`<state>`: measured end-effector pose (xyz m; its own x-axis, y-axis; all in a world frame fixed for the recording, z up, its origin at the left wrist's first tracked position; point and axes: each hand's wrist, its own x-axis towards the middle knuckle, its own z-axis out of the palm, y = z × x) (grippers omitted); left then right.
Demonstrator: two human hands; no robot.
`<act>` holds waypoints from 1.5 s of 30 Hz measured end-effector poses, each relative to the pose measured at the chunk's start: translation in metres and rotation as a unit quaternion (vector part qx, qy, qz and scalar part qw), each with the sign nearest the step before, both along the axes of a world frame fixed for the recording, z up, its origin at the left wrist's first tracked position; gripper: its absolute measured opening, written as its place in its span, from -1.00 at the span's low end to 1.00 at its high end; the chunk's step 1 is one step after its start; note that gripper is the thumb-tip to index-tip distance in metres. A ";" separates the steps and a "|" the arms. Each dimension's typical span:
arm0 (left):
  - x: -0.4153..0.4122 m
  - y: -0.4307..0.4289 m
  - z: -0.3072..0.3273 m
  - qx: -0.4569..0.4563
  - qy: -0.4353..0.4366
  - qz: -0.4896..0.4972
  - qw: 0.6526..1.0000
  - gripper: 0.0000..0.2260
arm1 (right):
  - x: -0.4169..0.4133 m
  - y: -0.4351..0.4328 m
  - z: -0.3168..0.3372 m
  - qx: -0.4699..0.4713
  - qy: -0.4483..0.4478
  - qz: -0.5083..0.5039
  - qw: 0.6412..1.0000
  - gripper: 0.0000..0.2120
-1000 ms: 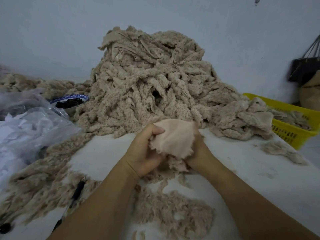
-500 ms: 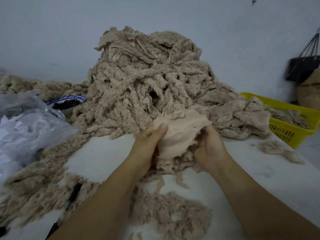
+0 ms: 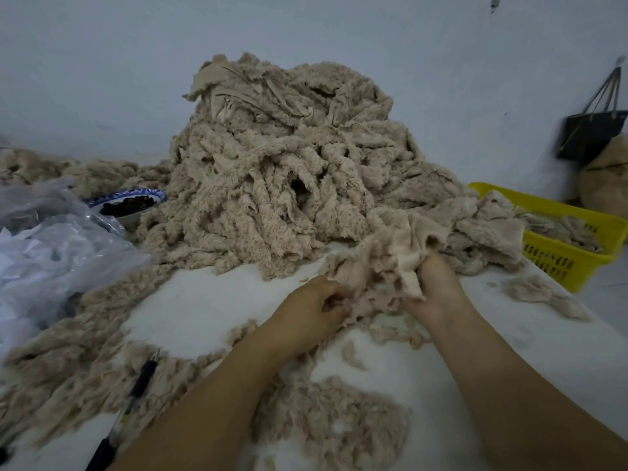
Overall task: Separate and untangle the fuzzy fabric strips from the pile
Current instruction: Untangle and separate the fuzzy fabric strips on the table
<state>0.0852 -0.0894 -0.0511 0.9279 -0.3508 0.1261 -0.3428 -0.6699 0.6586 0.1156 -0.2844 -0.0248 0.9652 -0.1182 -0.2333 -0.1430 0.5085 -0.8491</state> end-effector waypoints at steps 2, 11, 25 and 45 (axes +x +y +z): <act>0.000 0.001 -0.001 -0.019 -0.005 0.036 0.999 -0.93 | 0.001 -0.002 0.003 0.042 0.018 0.020 0.999 -0.68; 0.008 0.010 -0.002 -0.247 -0.001 0.267 0.932 -0.86 | 0.008 -0.014 0.011 0.232 -0.071 -0.116 0.963 -0.70; 0.042 -0.041 -0.008 0.084 -0.051 0.216 0.971 -0.91 | 0.012 0.030 -0.007 0.023 0.068 -0.070 0.995 -0.71; 0.065 -0.061 -0.015 0.112 -0.089 0.216 0.966 -0.87 | 0.076 -0.006 -0.002 -0.443 -0.110 -0.075 0.887 -0.69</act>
<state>0.1505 -0.1504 -0.0657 0.9643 0.0277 0.2633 -0.0936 -0.8946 0.4369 0.1915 -0.2902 -0.0263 0.9342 -0.2915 0.2058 0.0876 -0.3717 -0.9242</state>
